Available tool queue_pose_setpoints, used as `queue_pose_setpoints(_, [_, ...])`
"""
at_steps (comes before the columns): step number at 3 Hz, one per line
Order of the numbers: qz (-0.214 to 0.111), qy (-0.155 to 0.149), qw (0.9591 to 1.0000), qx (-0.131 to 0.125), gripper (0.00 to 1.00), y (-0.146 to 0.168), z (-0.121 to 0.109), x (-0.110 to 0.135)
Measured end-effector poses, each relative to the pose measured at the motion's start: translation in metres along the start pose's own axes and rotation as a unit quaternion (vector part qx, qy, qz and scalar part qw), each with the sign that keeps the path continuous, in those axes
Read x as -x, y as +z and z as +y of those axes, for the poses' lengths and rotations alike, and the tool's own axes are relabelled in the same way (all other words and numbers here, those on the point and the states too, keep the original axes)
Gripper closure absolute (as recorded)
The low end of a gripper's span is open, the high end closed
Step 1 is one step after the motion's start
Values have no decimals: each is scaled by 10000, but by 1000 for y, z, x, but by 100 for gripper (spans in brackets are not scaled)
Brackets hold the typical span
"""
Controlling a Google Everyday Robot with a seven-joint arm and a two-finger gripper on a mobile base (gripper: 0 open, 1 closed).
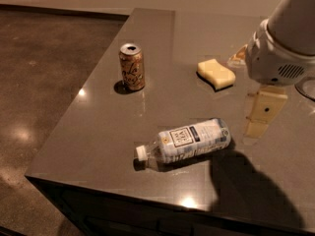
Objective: Pick blue plastic bottle
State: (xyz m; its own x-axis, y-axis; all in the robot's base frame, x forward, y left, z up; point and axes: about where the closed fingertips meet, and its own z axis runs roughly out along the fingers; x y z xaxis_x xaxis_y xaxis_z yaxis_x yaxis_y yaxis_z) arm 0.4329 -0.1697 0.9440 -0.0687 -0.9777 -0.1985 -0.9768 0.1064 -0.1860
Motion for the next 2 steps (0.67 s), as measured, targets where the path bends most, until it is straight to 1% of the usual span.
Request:
queue_pose_setpoints(1, [33, -190, 9997, 156, 0, 18, 10, 7])
queue_pose_setpoints(2, [151, -340, 9990, 228, 0, 38, 22, 11])
